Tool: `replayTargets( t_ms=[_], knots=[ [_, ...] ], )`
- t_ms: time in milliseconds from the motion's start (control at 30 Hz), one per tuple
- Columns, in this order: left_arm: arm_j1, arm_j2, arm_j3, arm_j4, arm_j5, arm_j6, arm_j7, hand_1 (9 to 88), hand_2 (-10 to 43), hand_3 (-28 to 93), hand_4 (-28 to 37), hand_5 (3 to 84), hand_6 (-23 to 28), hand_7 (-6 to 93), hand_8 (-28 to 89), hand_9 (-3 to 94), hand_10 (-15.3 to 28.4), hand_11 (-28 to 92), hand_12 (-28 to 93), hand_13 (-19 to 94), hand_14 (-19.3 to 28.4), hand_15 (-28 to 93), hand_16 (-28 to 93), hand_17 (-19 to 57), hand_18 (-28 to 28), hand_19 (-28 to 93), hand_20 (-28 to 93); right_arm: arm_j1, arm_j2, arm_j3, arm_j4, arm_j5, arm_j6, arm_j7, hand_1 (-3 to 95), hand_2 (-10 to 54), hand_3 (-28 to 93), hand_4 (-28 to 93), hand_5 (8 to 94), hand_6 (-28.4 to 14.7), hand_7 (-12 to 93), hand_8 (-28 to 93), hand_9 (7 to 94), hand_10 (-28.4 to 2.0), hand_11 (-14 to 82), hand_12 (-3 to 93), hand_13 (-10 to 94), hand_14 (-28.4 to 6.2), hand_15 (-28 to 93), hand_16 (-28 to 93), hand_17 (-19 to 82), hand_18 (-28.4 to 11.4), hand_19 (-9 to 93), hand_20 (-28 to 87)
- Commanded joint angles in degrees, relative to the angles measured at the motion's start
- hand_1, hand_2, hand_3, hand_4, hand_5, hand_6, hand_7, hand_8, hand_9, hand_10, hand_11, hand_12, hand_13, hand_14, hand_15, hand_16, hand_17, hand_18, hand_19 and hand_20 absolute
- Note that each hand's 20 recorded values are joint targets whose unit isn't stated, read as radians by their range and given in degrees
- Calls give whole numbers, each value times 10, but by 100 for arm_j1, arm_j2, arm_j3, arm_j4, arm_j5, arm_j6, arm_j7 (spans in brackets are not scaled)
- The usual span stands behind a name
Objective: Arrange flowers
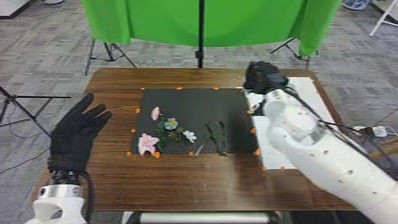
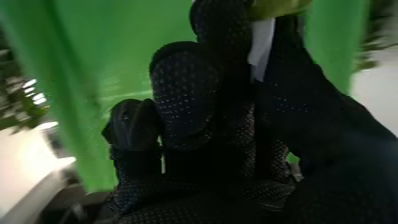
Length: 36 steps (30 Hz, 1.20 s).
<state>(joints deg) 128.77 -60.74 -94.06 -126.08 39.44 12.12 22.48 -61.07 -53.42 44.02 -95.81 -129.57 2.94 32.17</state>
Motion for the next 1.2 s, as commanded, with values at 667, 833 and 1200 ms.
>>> replayTargets(
  t_ms=[667, 833, 1200],
  knots=[
    [53, -124, -41, 15, 60, -63, -187, 267, 96, 736, -205, 353, 90, 120, -89, 329, 196, 265, 123, 224, 244, 489, -66, -113, 199, 426, 194, -815, -830, 163, -226, -879, -1484, -407, 351, -95, 773, -283, 649, 22, 141, -128, 638, -147, 440, 178, 531, -134, 870, 148, 226, -196, 932, 571],
    [78, -92, -8, 11, 50, -48, -144, 268, 96, 735, -205, 353, 90, 120, -89, 329, 196, 265, 123, 224, 244, 490, -66, -113, 199, 426, 194, -821, -664, 183, -404, -952, -1287, -398, 307, -95, 744, -283, 601, 18, 131, -126, 610, -165, 449, 177, 511, -151, 887, 142, 217, -201, 932, 580],
    [-3, -78, 35, 31, 81, -113, -196, 268, 96, 735, -204, 353, 90, 121, -89, 328, 196, 265, 122, 225, 243, 489, -66, -113, 200, 426, 194, 213, 218, 67, 220, -222, -545, 341, 266, -95, 748, -283, 527, -17, 112, -113, 549, -201, 330, 143, 452, -182, 853, 98, 216, -209, 932, 610]
  ],
)
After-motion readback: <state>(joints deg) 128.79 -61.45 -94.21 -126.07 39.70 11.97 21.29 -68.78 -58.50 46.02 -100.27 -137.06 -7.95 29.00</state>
